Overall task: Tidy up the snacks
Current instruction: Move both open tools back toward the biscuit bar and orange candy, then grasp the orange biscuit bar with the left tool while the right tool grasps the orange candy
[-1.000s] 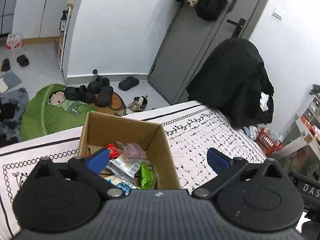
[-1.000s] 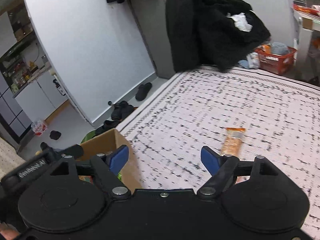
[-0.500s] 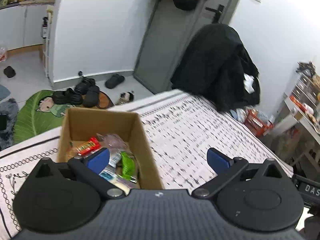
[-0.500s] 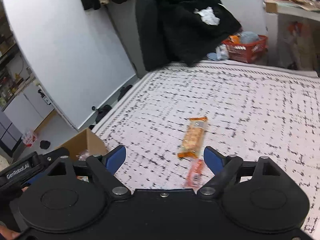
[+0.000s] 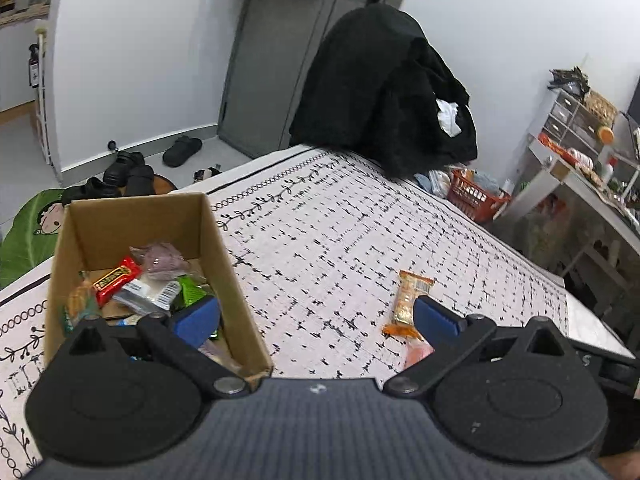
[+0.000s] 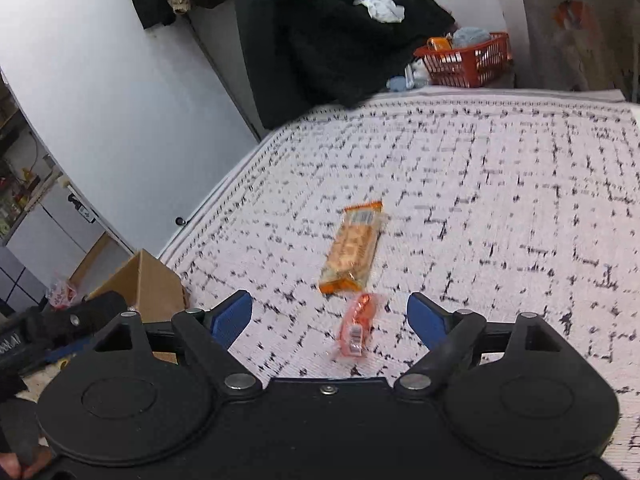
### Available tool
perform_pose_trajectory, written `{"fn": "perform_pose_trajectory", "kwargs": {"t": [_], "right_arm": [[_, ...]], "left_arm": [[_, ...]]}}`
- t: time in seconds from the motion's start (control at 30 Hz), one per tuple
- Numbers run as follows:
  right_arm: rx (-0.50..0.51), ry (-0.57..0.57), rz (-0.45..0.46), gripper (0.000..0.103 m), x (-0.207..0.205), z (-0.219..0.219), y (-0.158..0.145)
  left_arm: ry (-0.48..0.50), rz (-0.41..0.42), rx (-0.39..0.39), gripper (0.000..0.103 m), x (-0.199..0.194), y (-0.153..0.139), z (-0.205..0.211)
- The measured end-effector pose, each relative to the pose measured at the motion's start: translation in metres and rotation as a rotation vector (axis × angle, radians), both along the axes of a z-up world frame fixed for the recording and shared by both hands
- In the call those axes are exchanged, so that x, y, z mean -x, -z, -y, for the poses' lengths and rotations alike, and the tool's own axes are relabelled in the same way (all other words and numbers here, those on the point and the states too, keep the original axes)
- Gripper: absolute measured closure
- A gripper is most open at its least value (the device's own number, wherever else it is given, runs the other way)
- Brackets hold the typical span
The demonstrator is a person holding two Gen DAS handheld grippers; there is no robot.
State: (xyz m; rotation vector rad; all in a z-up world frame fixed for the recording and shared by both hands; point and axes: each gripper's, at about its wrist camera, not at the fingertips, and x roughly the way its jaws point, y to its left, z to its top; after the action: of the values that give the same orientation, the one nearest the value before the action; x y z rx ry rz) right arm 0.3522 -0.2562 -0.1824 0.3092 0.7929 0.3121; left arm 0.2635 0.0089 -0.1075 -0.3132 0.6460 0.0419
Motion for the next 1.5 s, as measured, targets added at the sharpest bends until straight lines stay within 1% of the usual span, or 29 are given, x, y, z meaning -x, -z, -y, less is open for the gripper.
{"fn": "perform_pose_trajectory", "kwargs": {"t": [0.03,0.1,0.2,0.27,0.4,0.47,0.5,0.53,0.57,0.6,0.63,0.67,0.7,0.83,0.97,1.07,1.27,1.5], "right_arm": [[0.017,0.007,-0.01,0.021,-0.002,-0.002,0.004],[0.022,0.008,-0.036,0.028,-0.007,-0.004,0.012],[0.024,0.007,-0.046,0.032,-0.014,-0.007,0.02],[0.035,0.0,-0.049,0.036,-0.019,-0.01,0.025],[0.024,-0.018,-0.079,0.045,-0.029,-0.014,0.037],[0.032,-0.034,-0.091,0.046,-0.032,-0.017,0.042],[0.043,-0.039,-0.101,0.05,-0.033,-0.018,0.045],[0.05,-0.04,-0.111,0.053,-0.035,-0.018,0.048],[0.057,-0.037,-0.124,0.063,-0.037,-0.018,0.051],[0.065,-0.035,-0.127,0.07,-0.038,-0.018,0.054],[0.064,-0.037,-0.123,0.073,-0.039,-0.017,0.055],[0.053,-0.041,-0.12,0.079,-0.04,-0.015,0.055],[0.041,-0.044,-0.121,0.083,-0.041,-0.014,0.055],[0.021,-0.027,-0.12,0.083,-0.043,-0.008,0.057],[0.019,0.032,-0.109,0.084,-0.043,0.004,0.053],[-0.001,0.077,-0.109,0.084,-0.044,0.016,0.051],[-0.028,0.113,-0.114,0.084,-0.043,0.032,0.051],[-0.032,0.171,-0.11,0.084,-0.051,0.049,0.053]], "left_arm": [[0.006,0.0,-0.008,0.001,-0.001,0.001,0.002],[0.024,-0.003,-0.018,0.002,-0.003,0.003,0.007],[0.051,-0.032,-0.023,0.005,-0.01,0.01,0.016],[0.076,-0.043,-0.042,0.011,-0.015,0.012,0.025],[0.104,-0.054,-0.051,0.016,-0.023,0.015,0.037],[0.098,-0.072,-0.043,0.022,-0.03,0.019,0.039],[0.091,-0.082,-0.041,0.024,-0.033,0.022,0.039],[0.084,-0.093,-0.037,0.029,-0.036,0.024,0.04],[0.078,-0.105,-0.031,0.033,-0.039,0.027,0.04],[0.076,-0.116,-0.026,0.035,-0.042,0.03,0.04],[0.076,-0.123,-0.025,0.037,-0.044,0.033,0.041],[0.076,-0.129,-0.025,0.038,-0.047,0.035,0.042],[0.076,-0.134,-0.026,0.038,-0.049,0.036,0.044],[0.086,-0.145,-0.049,0.038,-0.061,0.043,0.056],[0.095,-0.161,-0.048,0.038,-0.074,0.052,0.065],[0.103,-0.163,-0.046,0.038,-0.083,0.059,0.073],[0.148,-0.16,-0.043,0.038,-0.104,0.067,0.093],[0.183,-0.168,-0.027,0.038,-0.128,0.079,0.118]]}}
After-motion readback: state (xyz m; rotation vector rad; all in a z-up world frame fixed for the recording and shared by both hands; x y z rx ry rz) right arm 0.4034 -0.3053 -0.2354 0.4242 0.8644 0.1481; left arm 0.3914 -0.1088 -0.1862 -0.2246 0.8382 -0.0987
